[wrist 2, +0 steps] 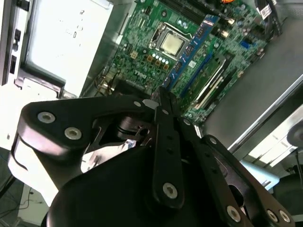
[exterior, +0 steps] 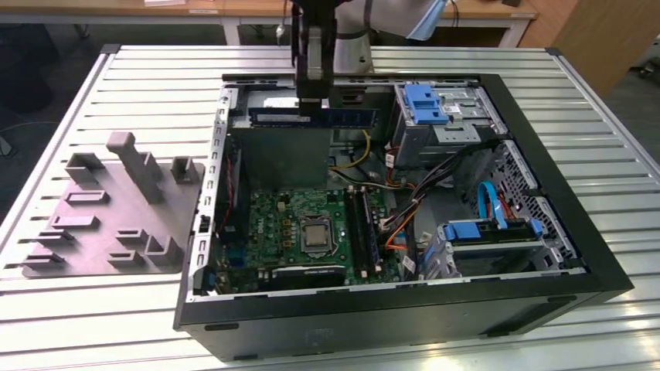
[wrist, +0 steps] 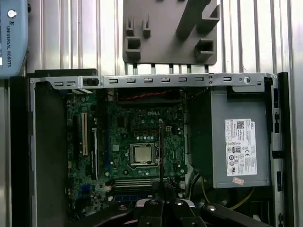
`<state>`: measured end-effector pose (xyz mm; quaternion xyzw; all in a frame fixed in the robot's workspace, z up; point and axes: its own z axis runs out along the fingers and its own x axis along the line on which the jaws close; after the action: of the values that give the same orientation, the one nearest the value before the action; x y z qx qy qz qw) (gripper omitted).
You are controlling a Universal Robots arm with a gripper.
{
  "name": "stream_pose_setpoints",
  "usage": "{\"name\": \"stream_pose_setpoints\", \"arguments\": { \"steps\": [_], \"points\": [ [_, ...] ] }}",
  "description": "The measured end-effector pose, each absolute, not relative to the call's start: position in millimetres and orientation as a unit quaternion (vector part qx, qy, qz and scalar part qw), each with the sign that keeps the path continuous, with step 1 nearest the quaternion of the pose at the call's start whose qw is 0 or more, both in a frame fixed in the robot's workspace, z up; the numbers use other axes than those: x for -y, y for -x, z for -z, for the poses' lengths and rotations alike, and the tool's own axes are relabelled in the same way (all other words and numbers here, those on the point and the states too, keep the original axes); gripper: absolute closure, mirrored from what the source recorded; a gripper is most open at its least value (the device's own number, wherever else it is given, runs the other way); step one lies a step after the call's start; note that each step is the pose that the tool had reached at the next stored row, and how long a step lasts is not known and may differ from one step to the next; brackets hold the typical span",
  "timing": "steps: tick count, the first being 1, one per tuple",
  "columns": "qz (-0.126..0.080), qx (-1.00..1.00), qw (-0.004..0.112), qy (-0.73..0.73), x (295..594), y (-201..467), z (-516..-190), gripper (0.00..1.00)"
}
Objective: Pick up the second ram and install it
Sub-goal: 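Pick up the second ram and move it above second insertion slot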
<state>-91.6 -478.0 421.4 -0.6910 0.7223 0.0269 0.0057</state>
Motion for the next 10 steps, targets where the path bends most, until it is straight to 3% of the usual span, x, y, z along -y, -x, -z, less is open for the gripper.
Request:
{"name": "stream_pose_setpoints", "arguments": {
  "steps": [10],
  "points": [
    [-0.027, -0.722, 0.005, 0.691, 481.1, 86.2, -404.3, 0.89]
  ]
}}
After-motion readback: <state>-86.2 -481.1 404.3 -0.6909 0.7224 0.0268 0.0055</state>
